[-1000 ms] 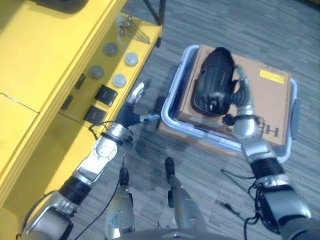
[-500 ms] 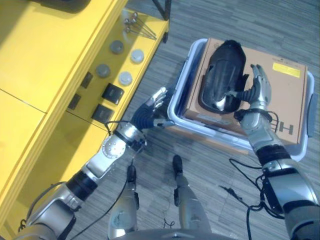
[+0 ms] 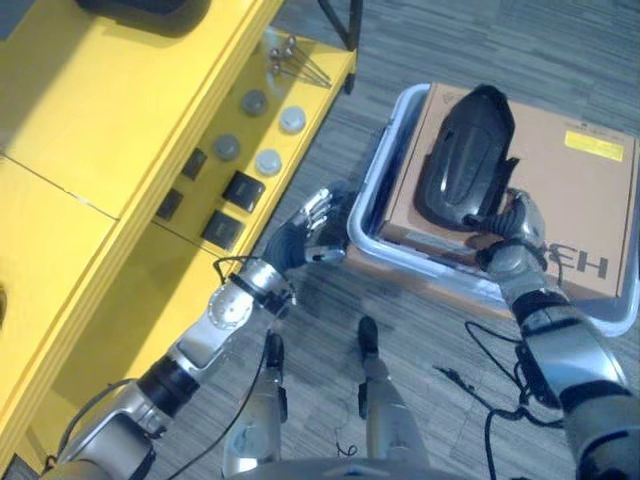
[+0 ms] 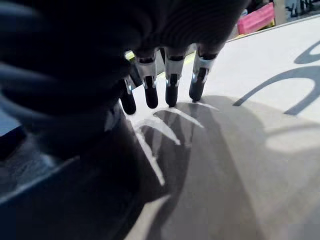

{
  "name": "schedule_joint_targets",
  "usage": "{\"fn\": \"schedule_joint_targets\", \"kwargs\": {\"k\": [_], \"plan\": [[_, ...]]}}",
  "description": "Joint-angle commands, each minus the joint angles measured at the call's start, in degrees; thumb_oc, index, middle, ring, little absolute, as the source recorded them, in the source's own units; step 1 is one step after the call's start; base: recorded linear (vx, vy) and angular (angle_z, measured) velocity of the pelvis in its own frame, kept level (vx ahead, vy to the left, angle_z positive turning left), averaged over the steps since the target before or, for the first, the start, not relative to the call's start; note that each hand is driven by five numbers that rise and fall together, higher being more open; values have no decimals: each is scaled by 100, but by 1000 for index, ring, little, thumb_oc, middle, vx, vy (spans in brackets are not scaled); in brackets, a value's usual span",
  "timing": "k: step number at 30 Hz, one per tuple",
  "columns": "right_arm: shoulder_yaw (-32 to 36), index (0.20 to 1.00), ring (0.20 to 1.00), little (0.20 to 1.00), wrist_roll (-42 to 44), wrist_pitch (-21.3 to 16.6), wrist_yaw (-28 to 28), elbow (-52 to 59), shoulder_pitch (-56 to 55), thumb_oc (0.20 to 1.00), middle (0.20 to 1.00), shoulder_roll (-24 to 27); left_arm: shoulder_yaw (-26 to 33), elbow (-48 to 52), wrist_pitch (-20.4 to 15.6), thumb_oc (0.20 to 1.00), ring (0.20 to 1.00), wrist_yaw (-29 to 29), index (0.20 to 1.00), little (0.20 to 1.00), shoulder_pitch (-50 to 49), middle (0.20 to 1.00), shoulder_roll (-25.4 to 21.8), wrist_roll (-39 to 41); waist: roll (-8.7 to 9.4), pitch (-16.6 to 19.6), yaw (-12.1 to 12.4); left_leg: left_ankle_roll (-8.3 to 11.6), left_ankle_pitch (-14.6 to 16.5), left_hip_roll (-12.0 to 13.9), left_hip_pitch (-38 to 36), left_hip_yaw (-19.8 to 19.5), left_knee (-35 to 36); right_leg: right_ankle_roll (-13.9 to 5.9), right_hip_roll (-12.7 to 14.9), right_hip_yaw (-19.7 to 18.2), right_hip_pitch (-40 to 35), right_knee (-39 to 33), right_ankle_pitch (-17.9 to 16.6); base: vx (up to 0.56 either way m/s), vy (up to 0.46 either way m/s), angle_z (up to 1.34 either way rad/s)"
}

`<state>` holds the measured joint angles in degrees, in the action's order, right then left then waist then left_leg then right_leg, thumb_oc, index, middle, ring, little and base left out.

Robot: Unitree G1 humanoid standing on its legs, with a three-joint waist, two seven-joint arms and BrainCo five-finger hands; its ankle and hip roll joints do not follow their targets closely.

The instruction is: Move parts from the plastic box to the shelf.

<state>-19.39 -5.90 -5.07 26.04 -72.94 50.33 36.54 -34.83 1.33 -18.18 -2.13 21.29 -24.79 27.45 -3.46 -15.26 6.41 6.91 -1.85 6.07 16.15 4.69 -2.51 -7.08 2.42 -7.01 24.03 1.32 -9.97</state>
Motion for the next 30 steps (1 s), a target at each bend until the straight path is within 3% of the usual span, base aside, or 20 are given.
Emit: {"fn": "schedule_joint_targets", "kwargs": {"k": [1,7,12,15,17,21,30], "plan": [[-209,200,200,200,404,-22,-512,25,-418,200,200,-205,53,249,-222,1000,1000,-154,1000,1000,-48,1000,-137,72,77,183,122,-292,713,-380,176,244,-449,-636,-215,68,22,532,949,7,-16,9],[158,200,200,200,629,-72,-643,278,-1155,200,200,-203,71,394,-1,1000,1000,-546,1000,1000,-89,1000,-345,248,180,300,26,-305,816,-324,-46,266,-484,-608,-233,108,-226,584,1082,24,-11,8],[759,200,200,200,568,-193,-759,975,-2299,200,200,74,252,477,131,1000,1000,-827,1000,1000,-140,1000,-646,364,407,581,-173,-294,988,-234,-503,322,-492,-564,-218,156,-623,656,1291,82,-32,5],[1146,200,200,200,460,-237,-875,1507,-2922,200,200,358,279,502,189,1000,1000,-836,1000,1000,-145,1000,-936,-205,494,734,-283,-313,1096,-203,-863,357,-483,-552,-176,210,-936,691,1412,94,-12,1],[1587,200,200,200,129,-250,-888,2656,-3524,200,200,604,449,463,354,1000,1000,-886,1000,1000,-322,1000,-1215,-536,567,930,-403,-312,1179,-178,-1209,466,-463,-566,-201,189,-1198,733,1506,83,5,-7],[2358,200,200,200,-475,-245,-816,4119,-4294,200,200,838,733,129,549,1000,1000,-823,1000,1000,-614,1000,-1008,-868,616,1188,-530,-316,1267,-149,-1689,632,-378,-579,-230,112,-1519,786,1595,68,4,-21],[3320,200,200,200,-1813,-245,-786,6446,-5180,200,200,937,1042,-444,971,1000,1000,-819,1000,1000,-1028,1000,-314,-777,635,1591,-663,-330,1358,-89,-2381,864,-226,-553,-335,-53,-2014,837,1747,42,-14,-25]]}}
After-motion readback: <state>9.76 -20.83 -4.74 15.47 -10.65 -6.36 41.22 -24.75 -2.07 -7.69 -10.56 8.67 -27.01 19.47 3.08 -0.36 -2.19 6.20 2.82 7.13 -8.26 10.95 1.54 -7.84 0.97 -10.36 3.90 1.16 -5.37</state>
